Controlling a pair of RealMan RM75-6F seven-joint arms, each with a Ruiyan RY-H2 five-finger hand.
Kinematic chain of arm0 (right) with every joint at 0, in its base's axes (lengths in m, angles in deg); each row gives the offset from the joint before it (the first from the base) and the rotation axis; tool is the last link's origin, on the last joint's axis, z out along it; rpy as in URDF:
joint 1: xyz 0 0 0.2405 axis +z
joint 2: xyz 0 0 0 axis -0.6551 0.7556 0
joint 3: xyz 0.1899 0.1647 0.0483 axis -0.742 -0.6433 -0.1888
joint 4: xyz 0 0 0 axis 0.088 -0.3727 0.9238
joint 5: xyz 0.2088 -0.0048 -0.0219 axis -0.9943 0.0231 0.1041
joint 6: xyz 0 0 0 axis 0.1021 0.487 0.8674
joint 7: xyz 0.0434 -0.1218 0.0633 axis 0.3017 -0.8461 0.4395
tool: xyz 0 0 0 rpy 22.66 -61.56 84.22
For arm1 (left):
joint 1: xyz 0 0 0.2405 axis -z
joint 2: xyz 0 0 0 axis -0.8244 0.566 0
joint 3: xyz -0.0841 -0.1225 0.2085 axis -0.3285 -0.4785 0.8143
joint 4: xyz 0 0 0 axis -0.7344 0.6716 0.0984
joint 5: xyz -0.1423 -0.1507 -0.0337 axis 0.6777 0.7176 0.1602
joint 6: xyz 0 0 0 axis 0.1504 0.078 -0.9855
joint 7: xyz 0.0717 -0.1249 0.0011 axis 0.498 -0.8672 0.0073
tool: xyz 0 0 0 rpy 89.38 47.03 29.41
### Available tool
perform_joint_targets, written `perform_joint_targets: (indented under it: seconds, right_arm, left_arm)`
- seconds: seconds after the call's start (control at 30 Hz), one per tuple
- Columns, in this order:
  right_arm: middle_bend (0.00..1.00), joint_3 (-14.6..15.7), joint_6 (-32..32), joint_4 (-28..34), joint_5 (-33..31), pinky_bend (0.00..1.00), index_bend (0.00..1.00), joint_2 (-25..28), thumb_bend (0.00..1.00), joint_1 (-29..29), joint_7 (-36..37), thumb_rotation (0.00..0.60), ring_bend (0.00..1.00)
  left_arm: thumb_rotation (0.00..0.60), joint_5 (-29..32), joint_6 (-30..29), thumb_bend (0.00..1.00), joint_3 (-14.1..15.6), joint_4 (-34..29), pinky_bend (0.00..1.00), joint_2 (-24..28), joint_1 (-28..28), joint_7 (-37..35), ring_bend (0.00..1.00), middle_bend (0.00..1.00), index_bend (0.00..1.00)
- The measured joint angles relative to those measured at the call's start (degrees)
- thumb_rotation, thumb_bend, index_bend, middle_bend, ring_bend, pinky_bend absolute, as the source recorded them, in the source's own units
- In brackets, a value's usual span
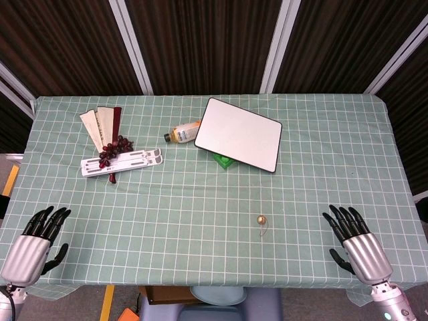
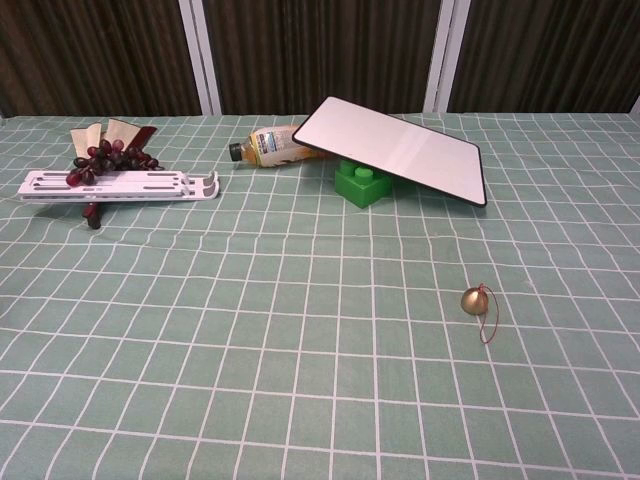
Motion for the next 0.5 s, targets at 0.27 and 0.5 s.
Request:
perform_joint_targets:
  seconds: [0.27,0.5]
  right_arm:
    - [0.0,-2.3,2.2,-2.8,-1.9,0.0,0.04,-1.4,0.41,2.3,2.2,0.6,0.0]
    - [0.0,-5.2,14.5,-3.6,-3.6,0.0,0.29,-3.5,0.41,11.1,3.4,0.6,0.0]
  left_arm:
    - [0.6,0.1,1.6,0.43,0.1,-0.1,0.13,-0.3,0.7,-0.2,0.04,0.08,0.05]
    - [0.6,-0.2,2.3,0.43,0.2,0.0,0.13,-0.8,1.2,0.2,0.04,0.08,0.05]
